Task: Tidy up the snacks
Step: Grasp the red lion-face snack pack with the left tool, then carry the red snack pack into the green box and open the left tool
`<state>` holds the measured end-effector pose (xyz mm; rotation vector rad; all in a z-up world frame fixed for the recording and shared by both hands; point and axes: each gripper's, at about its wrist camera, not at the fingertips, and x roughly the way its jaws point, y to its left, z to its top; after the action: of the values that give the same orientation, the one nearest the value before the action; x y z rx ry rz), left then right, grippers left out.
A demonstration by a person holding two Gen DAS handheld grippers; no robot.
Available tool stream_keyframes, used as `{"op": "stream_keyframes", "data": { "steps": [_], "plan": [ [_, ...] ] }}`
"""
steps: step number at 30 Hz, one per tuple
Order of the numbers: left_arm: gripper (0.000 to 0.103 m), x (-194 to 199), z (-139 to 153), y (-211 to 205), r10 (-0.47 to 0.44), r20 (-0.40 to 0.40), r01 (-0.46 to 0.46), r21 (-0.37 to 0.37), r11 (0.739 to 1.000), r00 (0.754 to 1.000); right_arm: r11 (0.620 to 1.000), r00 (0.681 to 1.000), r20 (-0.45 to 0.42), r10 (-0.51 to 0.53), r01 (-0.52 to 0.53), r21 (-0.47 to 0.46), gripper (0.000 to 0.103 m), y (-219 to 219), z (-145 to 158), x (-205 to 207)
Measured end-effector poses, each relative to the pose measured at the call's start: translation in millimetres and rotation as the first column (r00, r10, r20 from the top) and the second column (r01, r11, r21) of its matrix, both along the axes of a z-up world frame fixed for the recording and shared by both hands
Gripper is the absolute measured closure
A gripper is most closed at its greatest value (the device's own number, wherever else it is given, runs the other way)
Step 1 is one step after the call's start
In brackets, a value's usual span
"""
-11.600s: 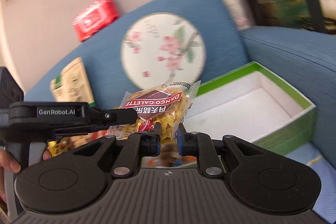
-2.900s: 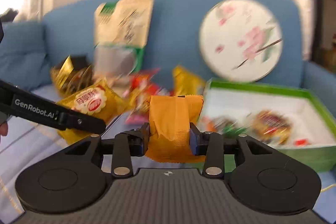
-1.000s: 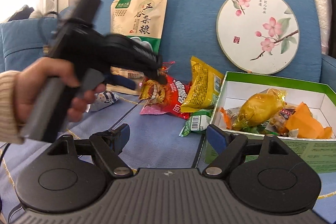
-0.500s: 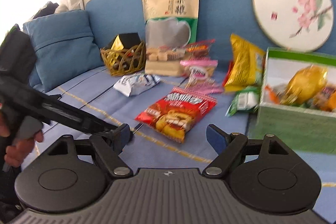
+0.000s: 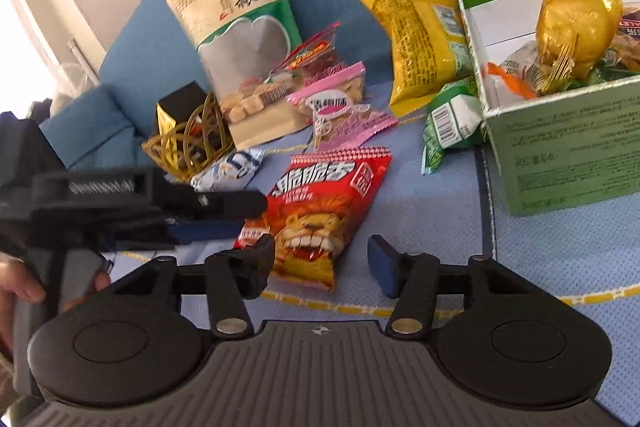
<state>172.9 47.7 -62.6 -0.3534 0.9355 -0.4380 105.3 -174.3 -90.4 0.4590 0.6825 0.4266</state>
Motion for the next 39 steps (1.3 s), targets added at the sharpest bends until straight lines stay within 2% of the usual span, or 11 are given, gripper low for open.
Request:
{"op": "stream_keyframes", "data": {
  "steps": [2, 3, 4, 8, 12, 16, 21, 26, 32, 36, 39],
  "plan": [
    [0.032, 0, -6, -1, -0.001, -0.014, 0.001, -0.007, 1.0, 1.0, 1.0, 1.0, -0.011, -0.008, 0.008, -0.011, 0.017, 3, -3, 2],
    [0.069, -2, -8, -1, -0.001, -0.011, 0.001, -0.001, 1.0, 1.0, 1.0, 1.0, -0.01, -0.004, 0.004, -0.016, 0.025, 5, -4, 2],
    [0.079, -2, -9, -4, -0.013, -0.019, 0.013, -0.001, 1.0, 1.0, 1.0, 1.0, -0.021, 0.019, -0.02, -0.011, 0.055, 7, -3, 2],
    [0.078, -15, 3, -13, -0.011, 0.008, 0.011, 0.03, 0.999, 1.0, 1.0, 1.0, -0.012, 0.018, -0.018, -0.022, 0.057, 2, 7, -1],
    [0.078, -26, 36, -21, -0.022, 0.085, 0.021, 0.006, 1.0, 0.996, 1.0, 0.996, 0.093, -0.012, 0.013, -0.01, 0.057, -11, 34, -14],
    [0.078, -29, 73, -48, -0.086, 0.18, 0.085, 0.012, 0.996, 0.98, 0.997, 0.977, 0.201, -0.076, 0.077, 0.001, 0.057, -37, 60, -25],
    [0.078, -16, 92, -98, -0.166, 0.219, 0.17, -0.002, 0.985, 0.962, 0.98, 0.947, 0.26, -0.19, 0.198, -0.002, 0.057, -77, 76, -31],
    [0.077, -5, 99, -157, -0.264, 0.259, 0.277, -0.014, 0.961, 0.929, 0.935, 0.894, 0.323, -0.309, 0.349, -0.071, 0.057, -112, 89, -41],
    [0.077, 5, 92, -217, -0.352, 0.256, 0.364, -0.002, 0.931, 0.901, 0.88, 0.849, 0.294, -0.439, 0.472, -0.049, 0.057, -159, 85, -46],
    [0.077, 15, 81, -245, -0.381, 0.239, 0.398, -0.027, 0.917, 0.893, 0.838, 0.816, 0.283, -0.504, 0.541, -0.066, 0.057, -175, 81, -45],
    [0.077, 20, 71, -261, -0.383, 0.221, 0.403, -0.049, 0.914, 0.897, 0.813, 0.798, 0.253, -0.547, 0.579, -0.067, 0.057, -188, 76, -44]
  ]
}}
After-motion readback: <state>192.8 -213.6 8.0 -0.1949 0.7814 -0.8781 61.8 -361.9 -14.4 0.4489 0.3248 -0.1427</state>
